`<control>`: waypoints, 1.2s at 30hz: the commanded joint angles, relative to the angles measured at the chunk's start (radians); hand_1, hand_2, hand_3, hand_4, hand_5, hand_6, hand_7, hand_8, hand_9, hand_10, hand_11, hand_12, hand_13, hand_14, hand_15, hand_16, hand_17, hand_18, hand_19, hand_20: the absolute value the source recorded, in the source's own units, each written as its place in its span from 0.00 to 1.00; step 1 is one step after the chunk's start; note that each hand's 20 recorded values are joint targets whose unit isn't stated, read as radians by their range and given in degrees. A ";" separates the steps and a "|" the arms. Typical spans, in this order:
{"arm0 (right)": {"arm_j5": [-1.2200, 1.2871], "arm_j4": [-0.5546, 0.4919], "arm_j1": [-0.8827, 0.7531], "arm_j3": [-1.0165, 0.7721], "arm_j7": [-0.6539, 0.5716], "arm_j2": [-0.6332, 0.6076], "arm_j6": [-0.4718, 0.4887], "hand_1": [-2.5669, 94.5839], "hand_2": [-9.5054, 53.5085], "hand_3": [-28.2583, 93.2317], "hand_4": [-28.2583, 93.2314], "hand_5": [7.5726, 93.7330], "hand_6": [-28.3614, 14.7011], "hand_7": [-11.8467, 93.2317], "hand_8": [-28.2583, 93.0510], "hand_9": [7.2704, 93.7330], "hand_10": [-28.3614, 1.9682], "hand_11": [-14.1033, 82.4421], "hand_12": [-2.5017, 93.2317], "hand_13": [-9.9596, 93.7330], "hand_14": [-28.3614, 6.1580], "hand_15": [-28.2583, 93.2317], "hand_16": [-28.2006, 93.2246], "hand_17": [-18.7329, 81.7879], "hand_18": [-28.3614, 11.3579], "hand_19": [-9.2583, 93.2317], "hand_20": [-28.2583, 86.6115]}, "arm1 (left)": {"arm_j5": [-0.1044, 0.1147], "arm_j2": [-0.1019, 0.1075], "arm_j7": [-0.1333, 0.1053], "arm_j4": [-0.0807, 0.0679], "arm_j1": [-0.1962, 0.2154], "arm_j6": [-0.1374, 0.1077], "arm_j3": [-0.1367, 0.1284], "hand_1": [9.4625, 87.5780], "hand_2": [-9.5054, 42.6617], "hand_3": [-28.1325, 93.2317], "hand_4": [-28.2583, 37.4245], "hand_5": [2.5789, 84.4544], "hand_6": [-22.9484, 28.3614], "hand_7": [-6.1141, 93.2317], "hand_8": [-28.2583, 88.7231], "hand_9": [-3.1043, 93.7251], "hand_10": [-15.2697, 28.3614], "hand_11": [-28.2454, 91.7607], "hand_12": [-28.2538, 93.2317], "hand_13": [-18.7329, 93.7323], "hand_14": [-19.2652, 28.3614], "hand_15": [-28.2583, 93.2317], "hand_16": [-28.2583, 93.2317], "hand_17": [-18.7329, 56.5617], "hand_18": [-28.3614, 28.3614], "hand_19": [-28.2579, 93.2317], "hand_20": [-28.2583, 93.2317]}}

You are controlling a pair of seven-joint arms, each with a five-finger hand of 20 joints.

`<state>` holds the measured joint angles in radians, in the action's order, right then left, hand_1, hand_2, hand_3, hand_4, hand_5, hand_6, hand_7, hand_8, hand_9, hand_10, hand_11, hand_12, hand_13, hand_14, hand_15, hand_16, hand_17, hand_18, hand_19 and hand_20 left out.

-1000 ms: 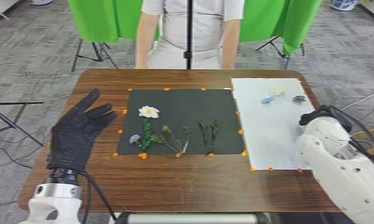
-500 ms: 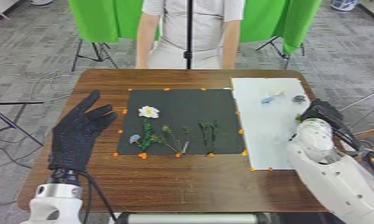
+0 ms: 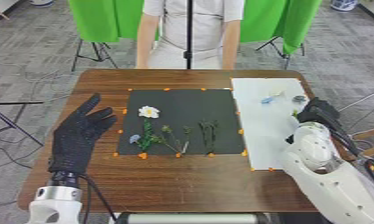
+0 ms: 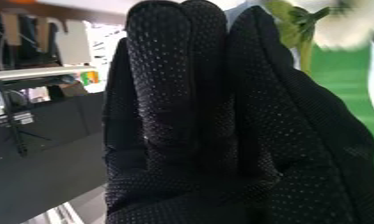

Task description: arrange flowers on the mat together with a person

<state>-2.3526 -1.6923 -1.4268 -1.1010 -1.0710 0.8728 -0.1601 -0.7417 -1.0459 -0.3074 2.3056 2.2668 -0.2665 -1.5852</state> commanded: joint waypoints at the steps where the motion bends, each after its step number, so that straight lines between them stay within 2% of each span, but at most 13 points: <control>1: -0.005 -0.219 -0.033 0.004 0.154 0.005 -0.036 0.67 0.00 0.74 0.00 0.90 0.73 0.30 0.21 1.00 0.72 0.30 0.35 0.91 0.72 0.58 0.46 0.48 0.32 0.81 0.30 | -0.006 0.035 -0.040 0.024 0.033 -0.012 -0.026 0.18 0.31 0.87 0.08 0.44 0.63 0.14 0.18 0.45 0.83 0.46 0.34 0.42 0.98 0.70 0.17 0.18 0.94 0.69 0.44; 3: -0.001 -0.247 -0.016 0.035 0.217 0.029 -0.019 0.66 0.00 0.74 0.00 0.90 0.73 0.30 0.21 1.00 0.72 0.30 0.35 0.91 0.72 0.58 0.46 0.48 0.32 0.82 0.31 | -0.006 0.043 -0.043 0.029 0.030 -0.013 -0.030 0.18 0.31 0.87 0.08 0.44 0.63 0.14 0.18 0.45 0.83 0.46 0.34 0.42 0.98 0.70 0.17 0.18 0.94 0.69 0.44; 7: 0.045 -0.259 0.060 0.146 0.309 0.080 0.017 0.66 0.00 0.75 0.00 0.90 0.74 0.30 0.21 1.00 0.72 0.30 0.36 0.90 0.71 0.59 0.47 0.46 0.32 0.82 0.31 | -0.009 0.036 -0.032 0.024 0.019 -0.010 -0.032 0.18 0.31 0.86 0.08 0.44 0.63 0.14 0.18 0.45 0.83 0.46 0.34 0.43 0.98 0.70 0.17 0.18 0.94 0.69 0.44; 12: 0.055 -0.223 0.148 0.275 0.383 0.145 0.050 0.66 0.00 0.75 0.00 0.89 0.74 0.30 0.21 1.00 0.72 0.29 0.36 0.89 0.72 0.60 0.47 0.45 0.32 0.81 0.31 | -0.018 0.035 -0.034 0.019 -0.001 0.011 -0.030 0.18 0.31 0.86 0.08 0.44 0.63 0.14 0.18 0.45 0.83 0.46 0.34 0.43 0.98 0.70 0.17 0.18 0.94 0.70 0.44; 15: 0.056 -0.186 0.188 0.335 0.409 0.182 0.064 0.65 0.00 0.75 0.00 0.89 0.74 0.31 0.21 1.00 0.72 0.29 0.37 0.89 0.72 0.60 0.47 0.45 0.33 0.81 0.31 | -0.014 0.037 -0.036 0.017 -0.001 0.010 -0.032 0.18 0.31 0.87 0.08 0.44 0.62 0.14 0.18 0.45 0.83 0.46 0.34 0.43 0.98 0.70 0.17 0.18 0.94 0.70 0.44; 17: 0.048 -0.162 0.218 0.385 0.410 0.193 0.060 0.65 0.00 0.75 0.00 0.89 0.75 0.31 0.21 1.00 0.72 0.29 0.37 0.88 0.73 0.60 0.47 0.44 0.33 0.80 0.31 | -0.016 0.035 -0.028 0.015 -0.005 0.017 -0.037 0.18 0.31 0.87 0.08 0.44 0.62 0.14 0.18 0.45 0.83 0.46 0.34 0.43 0.98 0.70 0.17 0.19 0.94 0.70 0.45; 22: 0.029 -0.095 0.311 0.508 0.421 0.221 0.068 0.65 0.00 0.76 0.00 0.88 0.75 0.31 0.21 1.00 0.72 0.29 0.38 0.87 0.73 0.61 0.47 0.44 0.33 0.80 0.32 | -0.008 0.048 -0.051 0.016 -0.005 0.013 -0.041 0.18 0.31 0.87 0.08 0.44 0.63 0.14 0.18 0.45 0.83 0.46 0.34 0.43 0.98 0.70 0.17 0.19 0.94 0.71 0.45; 25: 0.028 -0.065 0.355 0.570 0.411 0.228 0.065 0.64 0.00 0.76 0.00 0.88 0.76 0.32 0.21 1.00 0.72 0.29 0.39 0.87 0.72 0.62 0.47 0.44 0.33 0.79 0.32 | -0.010 0.052 -0.050 0.014 -0.010 0.021 -0.037 0.18 0.30 0.87 0.08 0.44 0.63 0.14 0.18 0.45 0.83 0.46 0.34 0.43 0.98 0.70 0.17 0.19 0.94 0.71 0.45; 28: 0.037 -0.037 0.391 0.616 0.407 0.238 0.064 0.64 0.00 0.76 0.00 0.88 0.76 0.32 0.21 1.00 0.73 0.29 0.39 0.86 0.73 0.62 0.47 0.43 0.33 0.79 0.33 | -0.005 0.062 -0.055 0.012 -0.023 0.017 -0.030 0.18 0.30 0.87 0.08 0.45 0.63 0.14 0.18 0.45 0.83 0.46 0.34 0.43 0.98 0.70 0.17 0.19 0.94 0.70 0.45; 29: 0.032 -0.031 0.396 0.627 0.408 0.241 0.067 0.64 0.00 0.76 0.00 0.88 0.76 0.32 0.20 1.00 0.73 0.29 0.39 0.86 0.73 0.62 0.47 0.43 0.33 0.79 0.33 | -0.009 0.056 -0.047 0.012 -0.023 0.025 -0.033 0.18 0.30 0.87 0.08 0.45 0.63 0.14 0.18 0.45 0.83 0.46 0.34 0.43 0.98 0.70 0.17 0.19 0.94 0.70 0.45; 33: 0.017 -0.015 0.425 0.672 0.403 0.252 0.059 0.64 0.00 0.76 0.00 0.87 0.77 0.32 0.20 1.00 0.73 0.29 0.40 0.86 0.73 0.63 0.47 0.43 0.33 0.79 0.33 | -0.013 0.058 -0.034 0.008 -0.038 0.038 -0.034 0.18 0.30 0.87 0.08 0.45 0.63 0.14 0.18 0.45 0.83 0.46 0.34 0.43 0.98 0.70 0.17 0.19 0.94 0.70 0.45; 35: -0.006 -0.007 0.453 0.704 0.399 0.252 0.064 0.63 0.00 0.76 0.00 0.87 0.77 0.32 0.20 1.00 0.73 0.29 0.40 0.86 0.72 0.63 0.47 0.43 0.33 0.78 0.33 | -0.012 0.064 -0.039 0.007 -0.046 0.038 -0.032 0.18 0.30 0.87 0.08 0.45 0.63 0.14 0.18 0.45 0.83 0.46 0.34 0.43 0.98 0.70 0.17 0.19 0.94 0.70 0.45; 36: -0.014 -0.004 0.450 0.701 0.400 0.260 0.077 0.63 0.00 0.76 0.00 0.86 0.77 0.32 0.19 0.99 0.73 0.29 0.40 0.86 0.72 0.64 0.47 0.42 0.33 0.78 0.34 | -0.016 0.059 -0.028 0.007 -0.049 0.043 -0.036 0.18 0.30 0.87 0.08 0.45 0.63 0.14 0.18 0.45 0.83 0.46 0.34 0.43 0.98 0.70 0.17 0.19 0.94 0.70 0.45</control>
<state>-2.3111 -1.7078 -1.0247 -0.4405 -0.6714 1.1027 -0.1019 -0.7496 -0.9874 -0.3548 2.3208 2.2362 -0.2495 -1.6194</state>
